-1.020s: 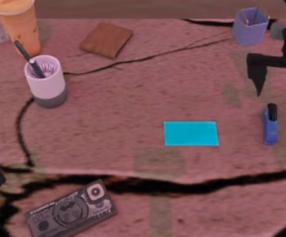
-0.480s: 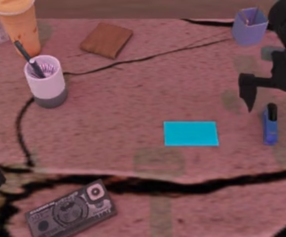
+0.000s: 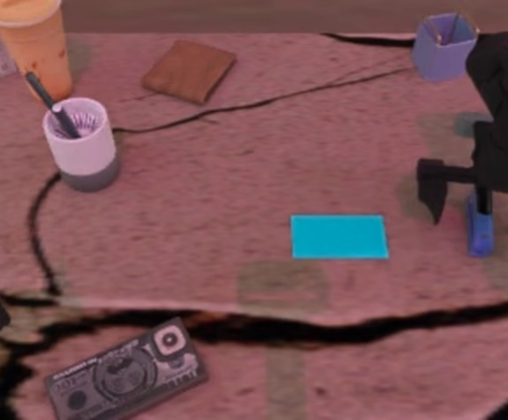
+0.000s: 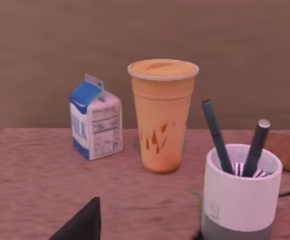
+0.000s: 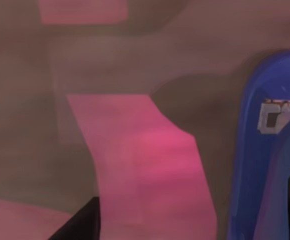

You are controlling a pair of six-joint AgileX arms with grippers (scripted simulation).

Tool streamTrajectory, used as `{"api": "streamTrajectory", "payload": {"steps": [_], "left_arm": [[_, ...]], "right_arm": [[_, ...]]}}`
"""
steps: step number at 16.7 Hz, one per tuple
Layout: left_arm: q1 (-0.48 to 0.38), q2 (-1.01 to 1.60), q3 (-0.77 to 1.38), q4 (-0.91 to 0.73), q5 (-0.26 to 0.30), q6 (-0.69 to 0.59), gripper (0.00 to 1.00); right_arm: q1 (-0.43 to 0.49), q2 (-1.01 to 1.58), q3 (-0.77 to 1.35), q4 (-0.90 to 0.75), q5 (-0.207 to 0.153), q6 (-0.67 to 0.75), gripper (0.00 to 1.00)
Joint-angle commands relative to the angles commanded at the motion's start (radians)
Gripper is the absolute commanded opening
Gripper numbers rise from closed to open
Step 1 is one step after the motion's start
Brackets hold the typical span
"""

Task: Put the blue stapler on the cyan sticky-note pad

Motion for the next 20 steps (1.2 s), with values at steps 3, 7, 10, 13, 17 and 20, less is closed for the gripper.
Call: {"api": "streamTrajectory", "payload": {"steps": [3, 7, 10, 13, 17, 20], "left_arm": [[0.000, 0.000, 0.000, 0.000, 0.000, 0.000, 1.00], [0.000, 0.000, 0.000, 0.000, 0.000, 0.000, 1.00], [0.000, 0.000, 0.000, 0.000, 0.000, 0.000, 1.00], [0.000, 0.000, 0.000, 0.000, 0.000, 0.000, 1.00], [0.000, 0.000, 0.000, 0.000, 0.000, 0.000, 1.00], [0.000, 0.000, 0.000, 0.000, 0.000, 0.000, 1.00]], "right_arm": [[0.000, 0.000, 0.000, 0.000, 0.000, 0.000, 0.77], [0.000, 0.000, 0.000, 0.000, 0.000, 0.000, 0.47], [0.000, 0.000, 0.000, 0.000, 0.000, 0.000, 0.25], [0.000, 0.000, 0.000, 0.000, 0.000, 0.000, 0.02], [0.000, 0.000, 0.000, 0.000, 0.000, 0.000, 0.00], [0.000, 0.000, 0.000, 0.000, 0.000, 0.000, 0.00]]}}
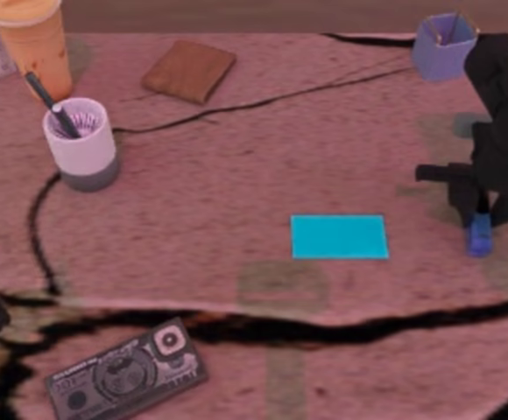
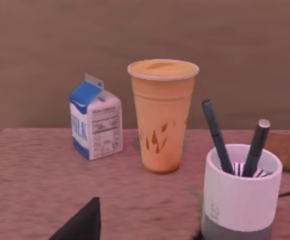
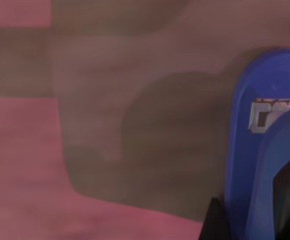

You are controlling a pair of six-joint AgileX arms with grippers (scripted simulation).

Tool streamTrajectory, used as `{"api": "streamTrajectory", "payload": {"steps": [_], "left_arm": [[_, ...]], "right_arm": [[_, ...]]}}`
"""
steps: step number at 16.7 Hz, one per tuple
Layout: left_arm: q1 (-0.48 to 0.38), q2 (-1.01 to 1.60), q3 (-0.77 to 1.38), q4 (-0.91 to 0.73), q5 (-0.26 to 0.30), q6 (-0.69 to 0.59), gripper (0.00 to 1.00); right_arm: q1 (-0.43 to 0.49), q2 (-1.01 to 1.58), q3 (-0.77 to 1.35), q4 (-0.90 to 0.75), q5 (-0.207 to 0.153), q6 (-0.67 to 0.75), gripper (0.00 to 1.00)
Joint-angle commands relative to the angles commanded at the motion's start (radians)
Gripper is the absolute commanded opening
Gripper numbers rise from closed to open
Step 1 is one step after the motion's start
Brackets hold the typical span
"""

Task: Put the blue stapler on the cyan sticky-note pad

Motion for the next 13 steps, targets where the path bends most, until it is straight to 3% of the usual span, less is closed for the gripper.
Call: {"api": "streamTrajectory", "payload": {"steps": [5, 13], "left_arm": [[0.000, 0.000, 0.000, 0.000, 0.000, 0.000, 1.00], [0.000, 0.000, 0.000, 0.000, 0.000, 0.000, 1.00]], "right_arm": [[-0.002, -0.010, 0.037, -0.042, 0.002, 0.000, 0.00], [0.005, -0.097, 0.248, -0.347, 0.002, -0.004, 0.00]]}}
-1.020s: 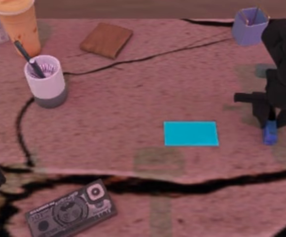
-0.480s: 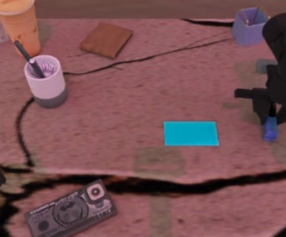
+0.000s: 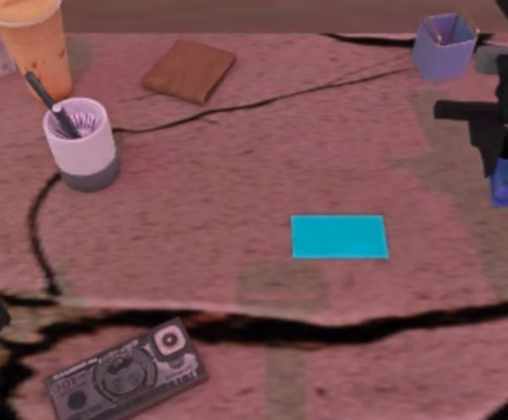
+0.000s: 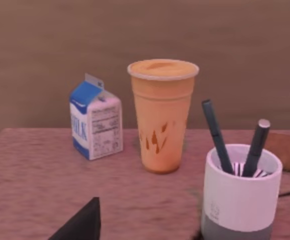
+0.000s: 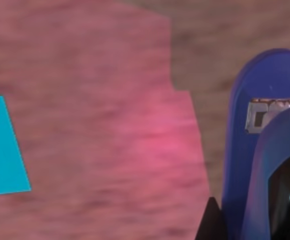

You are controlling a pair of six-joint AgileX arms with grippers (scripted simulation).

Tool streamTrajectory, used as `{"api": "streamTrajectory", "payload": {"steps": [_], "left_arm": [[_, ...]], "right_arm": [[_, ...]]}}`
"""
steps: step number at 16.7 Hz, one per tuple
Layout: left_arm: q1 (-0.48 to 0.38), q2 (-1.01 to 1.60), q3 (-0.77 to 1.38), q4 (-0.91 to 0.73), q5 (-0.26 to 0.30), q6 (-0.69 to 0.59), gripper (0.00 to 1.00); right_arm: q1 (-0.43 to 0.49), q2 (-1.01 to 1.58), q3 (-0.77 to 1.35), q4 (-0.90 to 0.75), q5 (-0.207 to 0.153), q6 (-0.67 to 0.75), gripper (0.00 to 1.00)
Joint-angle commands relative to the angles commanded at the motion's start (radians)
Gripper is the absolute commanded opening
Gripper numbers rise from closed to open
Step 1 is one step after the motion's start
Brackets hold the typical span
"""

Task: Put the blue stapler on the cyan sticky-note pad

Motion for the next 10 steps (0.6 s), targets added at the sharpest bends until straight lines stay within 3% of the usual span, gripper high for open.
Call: {"api": "streamTrajectory", "payload": {"steps": [6, 10], "left_arm": [[0.000, 0.000, 0.000, 0.000, 0.000, 0.000, 1.00], [0.000, 0.000, 0.000, 0.000, 0.000, 0.000, 1.00]], "right_arm": [[-0.001, 0.002, 0.008, -0.005, 0.000, 0.012, 0.00], [0.036, 0.037, 0.058, -0.025, 0.001, 0.160, 0.00]]}}
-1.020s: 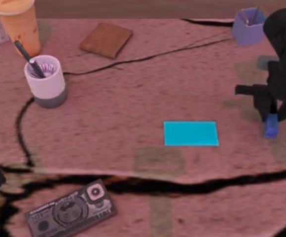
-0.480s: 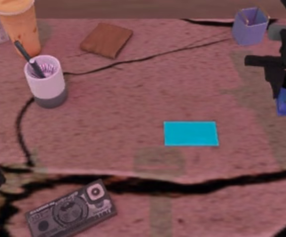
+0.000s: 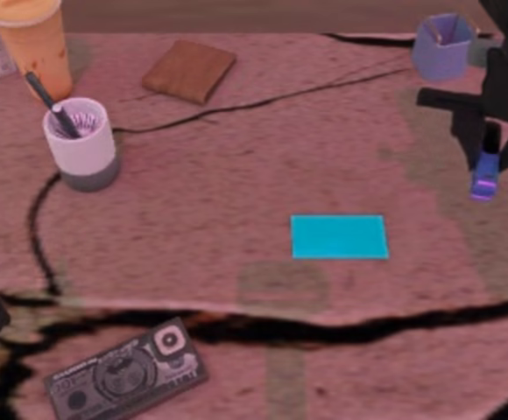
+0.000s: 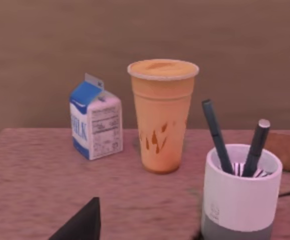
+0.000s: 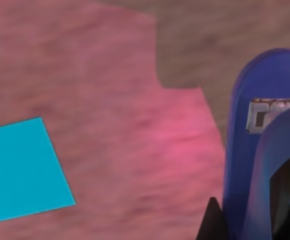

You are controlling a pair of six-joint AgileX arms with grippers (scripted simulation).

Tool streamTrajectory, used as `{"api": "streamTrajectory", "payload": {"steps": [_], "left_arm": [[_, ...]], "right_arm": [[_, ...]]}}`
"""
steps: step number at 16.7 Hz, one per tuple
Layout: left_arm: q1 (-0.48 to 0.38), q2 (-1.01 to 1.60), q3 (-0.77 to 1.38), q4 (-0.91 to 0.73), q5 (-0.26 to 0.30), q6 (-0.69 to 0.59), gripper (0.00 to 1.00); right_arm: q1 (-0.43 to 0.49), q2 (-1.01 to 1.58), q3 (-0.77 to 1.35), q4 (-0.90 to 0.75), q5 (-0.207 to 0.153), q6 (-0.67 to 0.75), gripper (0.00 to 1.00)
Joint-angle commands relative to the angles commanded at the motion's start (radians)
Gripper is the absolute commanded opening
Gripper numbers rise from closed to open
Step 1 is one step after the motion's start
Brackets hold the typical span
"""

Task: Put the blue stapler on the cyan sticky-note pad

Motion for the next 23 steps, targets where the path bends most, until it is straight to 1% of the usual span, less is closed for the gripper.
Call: {"api": "streamTrajectory", "payload": {"steps": [2, 4, 12, 15, 17, 19, 21, 23], "left_arm": [[0.000, 0.000, 0.000, 0.000, 0.000, 0.000, 1.00], [0.000, 0.000, 0.000, 0.000, 0.000, 0.000, 1.00], [0.000, 0.000, 0.000, 0.000, 0.000, 0.000, 1.00], [0.000, 0.000, 0.000, 0.000, 0.000, 0.000, 1.00], [0.000, 0.000, 0.000, 0.000, 0.000, 0.000, 1.00], [0.000, 0.000, 0.000, 0.000, 0.000, 0.000, 1.00], [0.000, 0.000, 0.000, 0.000, 0.000, 0.000, 1.00], [0.000, 0.000, 0.000, 0.000, 0.000, 0.000, 1.00]], "right_arm": [[0.030, 0.025, 0.035, -0.015, 0.001, 0.138, 0.00], [0.065, 0.050, 0.069, -0.030, 0.002, 0.314, 0.00], [0.231, 0.146, 0.195, -0.094, 0.005, 1.174, 0.00], [0.285, 0.160, 0.232, -0.102, 0.008, 1.427, 0.00], [0.312, 0.159, 0.248, -0.099, 0.010, 1.544, 0.00], [0.330, 0.154, 0.258, -0.095, 0.012, 1.618, 0.00], [0.338, 0.152, 0.263, -0.093, 0.013, 1.650, 0.00], [0.339, 0.152, 0.263, -0.093, 0.013, 1.651, 0.00]]}}
